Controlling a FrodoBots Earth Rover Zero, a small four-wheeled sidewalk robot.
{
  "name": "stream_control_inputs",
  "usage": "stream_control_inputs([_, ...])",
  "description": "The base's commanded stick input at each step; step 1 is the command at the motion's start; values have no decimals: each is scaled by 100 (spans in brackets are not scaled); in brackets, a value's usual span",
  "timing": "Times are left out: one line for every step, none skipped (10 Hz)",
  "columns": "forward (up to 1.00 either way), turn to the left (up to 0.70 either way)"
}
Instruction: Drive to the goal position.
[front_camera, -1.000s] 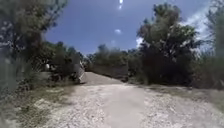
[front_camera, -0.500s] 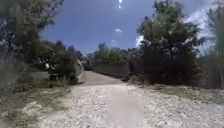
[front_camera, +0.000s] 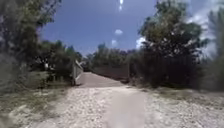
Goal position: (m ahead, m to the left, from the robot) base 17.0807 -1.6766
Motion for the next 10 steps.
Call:
stream_control_inputs([50, 0])
stream_control_inputs([50, 7])
stream_control_inputs([50, 46])
stream_control_inputs([50, 50])
stream_control_inputs([50, 14])
stream_control_inputs([50, 0])
stream_control_inputs([50, 0])
stream_control_inputs([50, 0])
stream_control_inputs([50, 0])
stream_control_inputs([50, 0])
